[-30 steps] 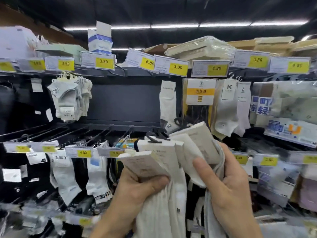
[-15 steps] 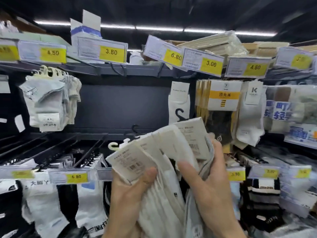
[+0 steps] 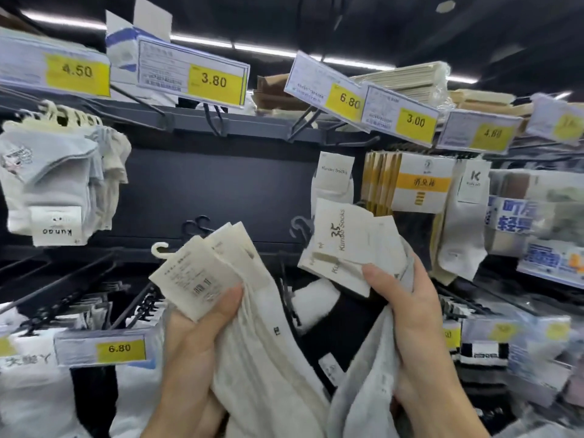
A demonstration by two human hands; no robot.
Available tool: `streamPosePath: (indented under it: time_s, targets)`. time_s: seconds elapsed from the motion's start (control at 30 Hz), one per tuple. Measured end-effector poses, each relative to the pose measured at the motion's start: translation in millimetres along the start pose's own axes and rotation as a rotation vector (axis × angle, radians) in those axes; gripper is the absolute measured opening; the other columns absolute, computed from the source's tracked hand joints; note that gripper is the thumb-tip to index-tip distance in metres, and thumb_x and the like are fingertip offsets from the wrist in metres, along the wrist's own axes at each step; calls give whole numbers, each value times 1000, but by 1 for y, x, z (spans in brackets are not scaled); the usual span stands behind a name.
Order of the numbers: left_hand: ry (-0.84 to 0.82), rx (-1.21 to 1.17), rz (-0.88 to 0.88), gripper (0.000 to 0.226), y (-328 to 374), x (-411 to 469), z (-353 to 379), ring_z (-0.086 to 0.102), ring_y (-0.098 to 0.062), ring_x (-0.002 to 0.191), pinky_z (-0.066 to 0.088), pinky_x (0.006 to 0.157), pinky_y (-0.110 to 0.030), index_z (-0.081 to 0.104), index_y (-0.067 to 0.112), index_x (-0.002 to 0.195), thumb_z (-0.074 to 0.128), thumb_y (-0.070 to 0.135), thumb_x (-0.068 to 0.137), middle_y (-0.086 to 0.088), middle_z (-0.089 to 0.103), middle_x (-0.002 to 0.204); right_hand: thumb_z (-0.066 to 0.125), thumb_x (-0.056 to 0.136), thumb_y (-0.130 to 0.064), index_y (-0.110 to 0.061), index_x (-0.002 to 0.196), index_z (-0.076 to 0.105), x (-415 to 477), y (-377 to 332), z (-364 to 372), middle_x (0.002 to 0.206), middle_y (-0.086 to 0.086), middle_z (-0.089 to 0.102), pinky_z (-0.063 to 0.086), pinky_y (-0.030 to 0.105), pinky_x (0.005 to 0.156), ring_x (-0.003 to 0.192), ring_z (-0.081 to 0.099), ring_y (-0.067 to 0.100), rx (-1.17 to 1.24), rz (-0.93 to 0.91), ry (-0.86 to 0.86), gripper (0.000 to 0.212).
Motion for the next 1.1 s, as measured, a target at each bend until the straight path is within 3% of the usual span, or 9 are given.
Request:
streamPosePath:
  time_s: [0.1, 0.2, 0.27, 0.33, 0.43, 0.67, 0.83, 1.0, 1.1]
  targets:
    - [47, 188, 223, 71, 11, 11, -5, 72, -17, 100, 61, 74, -28, 58, 36, 122, 83, 22, 57, 7, 74, 109, 80, 72, -22, -22, 128, 61, 16, -5, -8, 112, 12, 73, 59, 27, 72, 95, 74, 21, -7, 80, -59, 59]
    - [-39, 509, 522, 98, 21, 15, 2, 58, 8, 114, 49, 90, -9, 29, 60, 137, 79, 4, 75, 40, 56, 121, 54, 98, -5, 5, 139, 47, 12, -10, -26, 71, 24, 67, 46, 4, 58, 55, 64, -9, 201, 265, 15, 43]
    - [-108, 708, 658, 84, 24, 15, 12, 49, 14, 122, 38, 93, 0, 31, 58, 138, 72, 5, 87, 41, 47, 132, 65, 90, -5, -4, 139, 51, 11, -7, -15, 85, 13, 71, 47, 3, 57, 62, 66, -11, 30, 232, -69, 51]
    - [-181, 832, 704, 50, 23, 16, 20, 52, 10, 120, 35, 93, 1, 55, 50, 123, 64, 12, 92, 31, 57, 127, 80, 62, -28, -27, 125, 57, 11, -14, 6, 95, -17, 75, 51, 7, 60, 80, 70, -7, -210, 38, -140, 67]
    - [-244, 713, 520, 29, 18, 19, 27, 66, 0, 101, 42, 84, -4, 74, 33, 93, 59, 8, 94, 16, 74, 100, 81, 62, -32, -40, 129, 47, -1, -7, 20, 105, -41, 61, 47, 1, 68, 98, 59, -18, -379, -279, 56, 75]
    - [-297, 442, 125, 41, 10, 18, 22, 66, -26, 110, 47, 100, -52, 70, 23, 100, 65, 56, 76, -4, 74, 108, 82, 65, -28, -50, 134, 43, -13, 8, 34, 129, -29, 54, 53, 14, 87, 119, 55, -4, -275, -471, 157, 82]
    - [-401, 382, 46, 28, 9, 14, 30, 75, -21, 96, 58, 74, -20, 75, 22, 100, 81, 36, 76, -5, 78, 102, 79, 69, -12, -53, 133, 44, -12, 19, 47, 128, -26, 56, 52, 13, 87, 120, 56, -2, -266, -433, 73, 84]
    - [-315, 302, 3, 25, 13, 20, 25, 76, -18, 85, 56, 64, -17, 79, 21, 90, 79, 30, 67, -5, 79, 94, 63, 88, -27, -59, 129, 47, -10, 11, 43, 132, -23, 58, 51, 11, 84, 118, 59, 0, -122, -426, 103, 54]
    - [-324, 287, -26, 22, 19, 25, 19, 77, -19, 82, 57, 61, -19, 79, 18, 89, 81, 25, 68, -8, 79, 93, 50, 97, -29, -57, 131, 46, -6, -1, 34, 136, -15, 58, 59, 29, 82, 104, 70, 18, -99, -478, 151, 44]
Point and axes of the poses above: each hand's wrist, its own x-axis towards the middle knuckle, its own z-axis out of the palm, y = z × x, the point moved 2 cm from there along x, towards the middle knuckle
